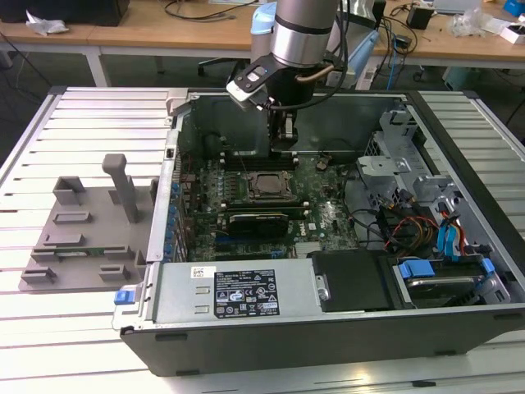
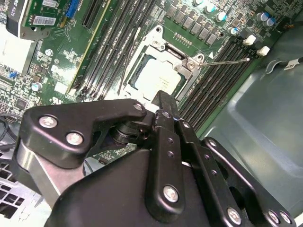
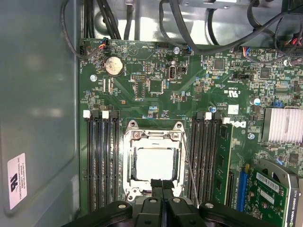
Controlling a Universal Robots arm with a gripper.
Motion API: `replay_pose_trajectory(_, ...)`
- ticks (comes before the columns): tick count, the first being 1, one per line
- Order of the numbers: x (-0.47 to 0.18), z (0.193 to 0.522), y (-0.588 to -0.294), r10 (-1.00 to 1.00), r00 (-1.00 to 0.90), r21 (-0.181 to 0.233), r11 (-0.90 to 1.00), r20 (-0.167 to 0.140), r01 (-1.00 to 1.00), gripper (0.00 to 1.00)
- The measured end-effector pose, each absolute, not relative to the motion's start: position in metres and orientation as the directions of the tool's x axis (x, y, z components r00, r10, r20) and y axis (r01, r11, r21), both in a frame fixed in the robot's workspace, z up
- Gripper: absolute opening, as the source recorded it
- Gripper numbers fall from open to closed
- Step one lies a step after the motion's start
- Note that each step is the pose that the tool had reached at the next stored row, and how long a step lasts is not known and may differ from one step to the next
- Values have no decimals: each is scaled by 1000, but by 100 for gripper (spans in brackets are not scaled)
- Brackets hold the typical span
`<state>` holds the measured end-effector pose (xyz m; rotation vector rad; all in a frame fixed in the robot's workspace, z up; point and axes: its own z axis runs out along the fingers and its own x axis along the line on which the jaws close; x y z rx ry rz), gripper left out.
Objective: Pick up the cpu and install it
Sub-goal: 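Install the first cpu locking lever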
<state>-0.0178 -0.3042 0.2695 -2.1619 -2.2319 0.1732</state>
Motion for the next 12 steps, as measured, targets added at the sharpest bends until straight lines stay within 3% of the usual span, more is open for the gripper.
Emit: replay_pose_trajectory(12,-18,270,-304,942,-332,-100,325,-56,940,11)
